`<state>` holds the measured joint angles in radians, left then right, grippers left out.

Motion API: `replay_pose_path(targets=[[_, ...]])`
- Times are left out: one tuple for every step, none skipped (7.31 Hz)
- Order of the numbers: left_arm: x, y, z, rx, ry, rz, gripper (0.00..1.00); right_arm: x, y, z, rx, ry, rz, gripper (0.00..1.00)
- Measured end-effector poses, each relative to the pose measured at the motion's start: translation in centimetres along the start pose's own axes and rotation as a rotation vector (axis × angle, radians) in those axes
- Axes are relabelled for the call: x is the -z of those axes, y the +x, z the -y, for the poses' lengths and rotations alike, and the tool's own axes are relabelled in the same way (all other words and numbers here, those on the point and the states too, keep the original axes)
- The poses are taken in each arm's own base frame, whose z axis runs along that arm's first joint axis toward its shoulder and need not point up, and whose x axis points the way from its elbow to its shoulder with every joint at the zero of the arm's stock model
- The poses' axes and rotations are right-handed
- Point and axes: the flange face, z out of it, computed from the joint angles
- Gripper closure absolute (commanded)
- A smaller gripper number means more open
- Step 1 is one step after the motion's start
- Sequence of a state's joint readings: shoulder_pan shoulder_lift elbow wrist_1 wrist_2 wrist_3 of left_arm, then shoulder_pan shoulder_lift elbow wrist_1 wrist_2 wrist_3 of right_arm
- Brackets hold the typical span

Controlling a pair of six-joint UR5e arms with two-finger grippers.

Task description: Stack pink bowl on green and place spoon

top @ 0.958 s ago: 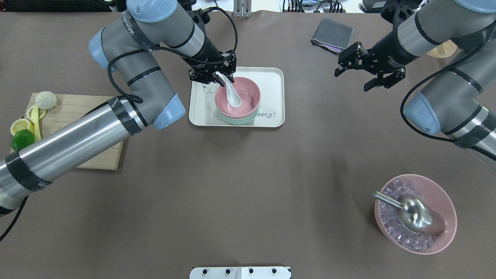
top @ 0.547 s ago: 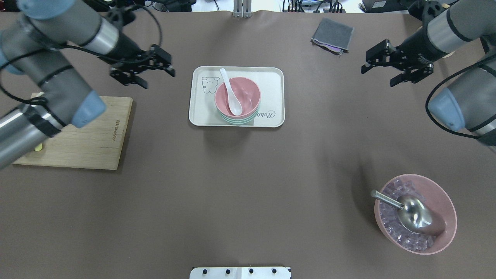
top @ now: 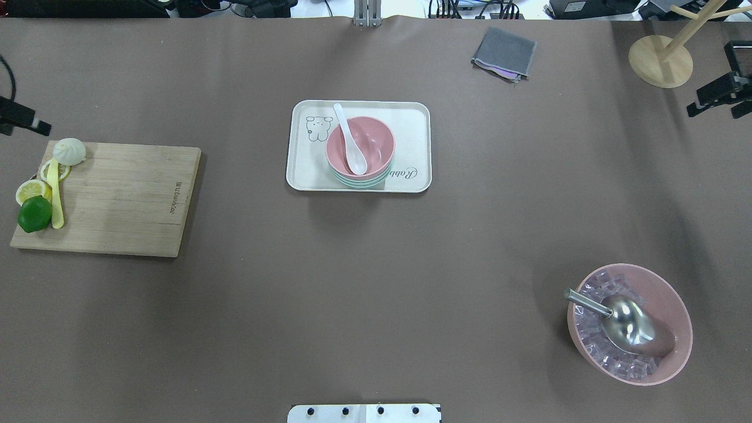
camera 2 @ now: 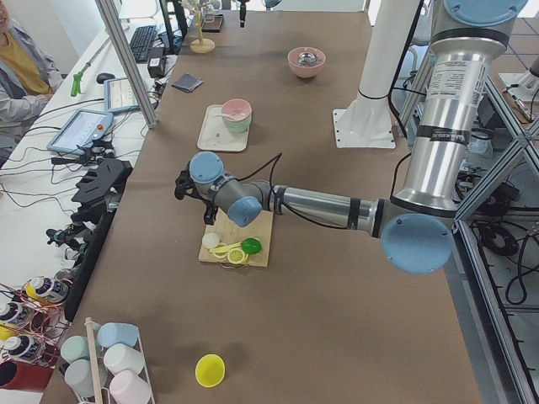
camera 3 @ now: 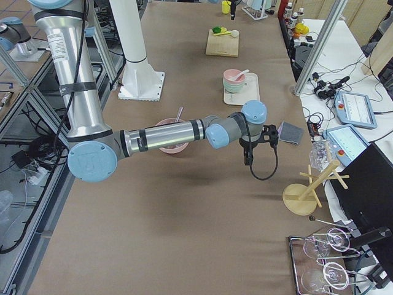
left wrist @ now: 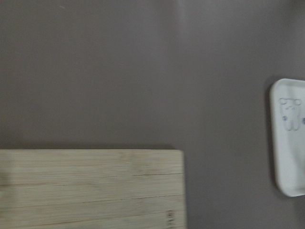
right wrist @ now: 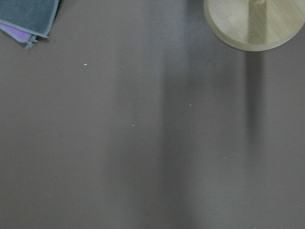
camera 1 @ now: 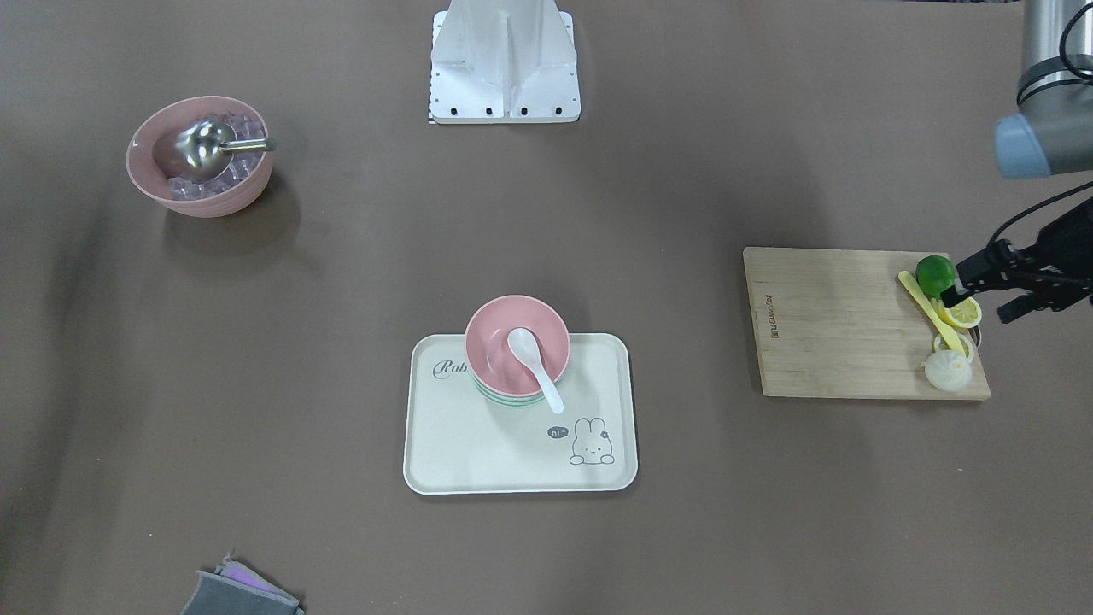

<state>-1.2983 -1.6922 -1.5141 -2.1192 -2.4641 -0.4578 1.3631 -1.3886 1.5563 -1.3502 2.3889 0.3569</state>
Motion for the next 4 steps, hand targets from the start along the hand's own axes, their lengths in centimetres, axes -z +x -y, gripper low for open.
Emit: replay_pose_path(targets=[[0.8,-4.0,-1.7,-0.063,-0.010,0.081,0.02,0.6,3.7,0.0,0.038,-0.012,-0.026,0.00],[2.0,-7.5,-2.9,-0.125,-0.034,0.160,0.02,1.2,6.8,-0.2,0.064,-0.020,-0.043,0.00],[3.1,-9.6,-3.7,-0.151,-0.066,0.206,0.02,1.4,8.7,-0.4,0.075,-0.024,-0.062,0.00],[3.7,-10.6,-3.9,-0.137,-0.096,0.227,0.02,1.3,9.7,-0.7,0.078,-0.026,-0.084,0.00]])
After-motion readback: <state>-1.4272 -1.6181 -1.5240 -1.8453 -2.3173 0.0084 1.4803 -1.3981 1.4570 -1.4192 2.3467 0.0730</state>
